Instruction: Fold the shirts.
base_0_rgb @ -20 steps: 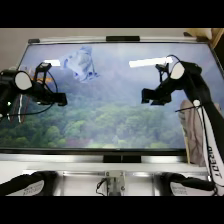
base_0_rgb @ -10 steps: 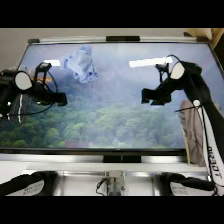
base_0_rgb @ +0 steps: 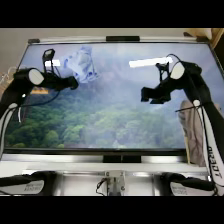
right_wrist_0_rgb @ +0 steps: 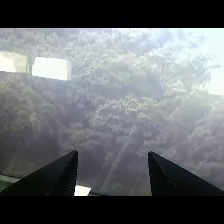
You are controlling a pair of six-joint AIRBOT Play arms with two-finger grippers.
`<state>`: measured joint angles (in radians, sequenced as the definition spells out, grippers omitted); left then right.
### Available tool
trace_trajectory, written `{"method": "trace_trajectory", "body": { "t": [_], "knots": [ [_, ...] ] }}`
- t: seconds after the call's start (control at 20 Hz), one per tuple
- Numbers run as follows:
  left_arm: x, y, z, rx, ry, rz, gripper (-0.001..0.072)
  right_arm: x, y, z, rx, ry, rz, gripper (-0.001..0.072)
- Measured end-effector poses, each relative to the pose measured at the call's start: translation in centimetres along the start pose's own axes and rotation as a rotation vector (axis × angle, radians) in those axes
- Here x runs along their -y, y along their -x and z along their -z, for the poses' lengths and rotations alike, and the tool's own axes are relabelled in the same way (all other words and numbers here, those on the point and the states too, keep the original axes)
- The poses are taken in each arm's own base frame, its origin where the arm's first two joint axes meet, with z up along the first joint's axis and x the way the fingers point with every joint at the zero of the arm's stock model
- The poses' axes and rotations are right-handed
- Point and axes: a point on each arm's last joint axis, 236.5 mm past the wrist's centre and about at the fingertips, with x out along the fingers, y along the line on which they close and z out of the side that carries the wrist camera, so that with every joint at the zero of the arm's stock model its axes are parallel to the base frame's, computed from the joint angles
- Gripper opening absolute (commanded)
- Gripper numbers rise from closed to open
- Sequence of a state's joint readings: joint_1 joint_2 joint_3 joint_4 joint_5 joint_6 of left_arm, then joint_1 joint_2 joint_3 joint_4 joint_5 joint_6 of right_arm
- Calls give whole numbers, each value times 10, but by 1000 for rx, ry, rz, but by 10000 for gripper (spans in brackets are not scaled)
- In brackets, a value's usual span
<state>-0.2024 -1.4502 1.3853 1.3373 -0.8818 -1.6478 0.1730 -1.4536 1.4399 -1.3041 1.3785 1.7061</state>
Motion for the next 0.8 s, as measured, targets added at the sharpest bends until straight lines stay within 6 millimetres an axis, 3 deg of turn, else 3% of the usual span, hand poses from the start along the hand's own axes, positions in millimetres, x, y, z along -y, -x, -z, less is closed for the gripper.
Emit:
{"method": "trace_trajectory", "body": {
  "t": [0.25,0.45,0.65,0.8],
  "knots": [
    [-26,-86,-55,-6,114,-4,633,-6,0,-11,45,-2,-26,549],
    [-58,-148,-61,-41,304,5,633,-11,0,-10,42,3,-46,549],
    [-71,-180,-53,-44,449,47,632,-13,0,-6,28,11,-52,549],
    [-70,-190,-60,-5,488,71,629,-13,0,-6,27,14,-54,549]
  ]
}}
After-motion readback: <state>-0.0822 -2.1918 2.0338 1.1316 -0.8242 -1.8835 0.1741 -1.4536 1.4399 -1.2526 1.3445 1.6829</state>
